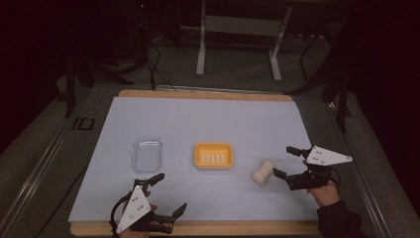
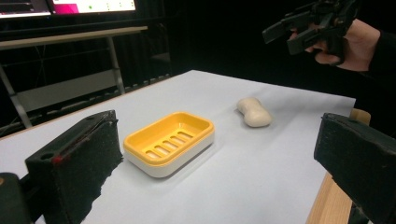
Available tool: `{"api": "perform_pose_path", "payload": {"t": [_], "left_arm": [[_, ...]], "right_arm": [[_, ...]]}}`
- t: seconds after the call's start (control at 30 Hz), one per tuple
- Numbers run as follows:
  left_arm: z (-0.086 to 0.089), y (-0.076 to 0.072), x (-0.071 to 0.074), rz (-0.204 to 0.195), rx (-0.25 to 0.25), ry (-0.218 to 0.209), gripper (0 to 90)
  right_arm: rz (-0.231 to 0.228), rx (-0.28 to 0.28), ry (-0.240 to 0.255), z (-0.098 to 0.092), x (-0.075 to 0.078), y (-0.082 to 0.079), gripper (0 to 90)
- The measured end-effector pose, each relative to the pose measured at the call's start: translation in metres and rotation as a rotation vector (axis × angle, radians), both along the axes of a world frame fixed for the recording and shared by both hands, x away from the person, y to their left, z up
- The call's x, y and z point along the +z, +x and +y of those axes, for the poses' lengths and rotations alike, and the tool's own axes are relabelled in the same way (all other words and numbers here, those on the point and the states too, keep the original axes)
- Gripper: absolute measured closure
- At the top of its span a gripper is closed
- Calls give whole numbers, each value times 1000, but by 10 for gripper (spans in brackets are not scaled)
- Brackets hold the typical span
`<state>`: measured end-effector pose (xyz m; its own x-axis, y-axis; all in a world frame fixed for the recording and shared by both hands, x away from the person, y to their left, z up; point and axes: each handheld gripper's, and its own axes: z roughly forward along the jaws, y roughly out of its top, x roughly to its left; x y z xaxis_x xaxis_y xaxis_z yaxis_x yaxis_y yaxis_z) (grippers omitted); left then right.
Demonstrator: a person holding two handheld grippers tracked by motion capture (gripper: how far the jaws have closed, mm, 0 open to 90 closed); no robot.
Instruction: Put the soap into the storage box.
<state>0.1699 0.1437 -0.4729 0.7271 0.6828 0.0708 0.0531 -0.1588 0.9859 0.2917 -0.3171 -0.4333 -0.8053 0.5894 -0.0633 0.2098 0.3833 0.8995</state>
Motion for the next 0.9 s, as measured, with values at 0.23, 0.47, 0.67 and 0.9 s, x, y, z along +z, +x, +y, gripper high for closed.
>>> {"api": "perform_pose_path", "payload": {"t": [0.23, 0.47, 0.67, 0.9], "left_arm": [[-2, 1, -1, 11, -8, 17, 7], [-3, 1, -1, 16, -11, 21, 7], [-3, 2, -1, 17, -8, 24, 7], [-3, 1, -1, 15, -11, 29, 7]], "right_arm": [[91, 83, -45, -6, 2, 5, 101], [184, 136, -103, -12, 7, 9, 101], [243, 153, -189, -13, 10, 11, 101], [261, 183, -250, -11, 10, 11, 101]]}}
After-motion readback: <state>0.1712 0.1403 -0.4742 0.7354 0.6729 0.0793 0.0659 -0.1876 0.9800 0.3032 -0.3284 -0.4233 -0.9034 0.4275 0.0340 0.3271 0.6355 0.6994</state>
